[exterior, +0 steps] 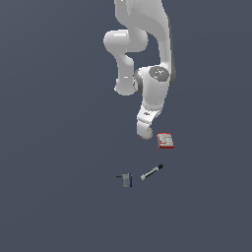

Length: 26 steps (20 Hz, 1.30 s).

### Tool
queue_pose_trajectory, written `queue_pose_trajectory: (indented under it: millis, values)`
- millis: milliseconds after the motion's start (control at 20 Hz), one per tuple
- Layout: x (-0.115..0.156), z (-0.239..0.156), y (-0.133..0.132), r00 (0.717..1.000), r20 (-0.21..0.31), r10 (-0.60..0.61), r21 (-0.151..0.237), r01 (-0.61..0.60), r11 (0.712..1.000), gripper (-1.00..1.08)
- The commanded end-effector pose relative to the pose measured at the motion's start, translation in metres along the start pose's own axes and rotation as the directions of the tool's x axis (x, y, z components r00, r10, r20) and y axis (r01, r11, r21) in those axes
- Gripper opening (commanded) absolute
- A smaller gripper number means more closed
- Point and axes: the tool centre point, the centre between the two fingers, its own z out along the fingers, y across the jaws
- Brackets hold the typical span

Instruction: Pick up a designated object from a clutter of objects.

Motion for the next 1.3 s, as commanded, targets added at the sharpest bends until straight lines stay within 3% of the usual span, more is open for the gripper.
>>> queue_pose_trajectory:
  millis: [0,950,1000,1250]
  values:
    - [0.000,0.000,0.000,1.000,0.000,0.000,0.000,0.000,1.000,1.00]
    - [-0.001,0.047,-0.001,1.000,-0.001,-0.005,0.000,0.005,1.000,1.00]
    - [-0.001,0.047,-0.001,1.000,-0.001,-0.005,0.000,0.005,1.000,-1.00]
    - [-0.001,0.047,-0.001,1.000,-0.001,-0.005,0.000,0.005,1.000,-1.00]
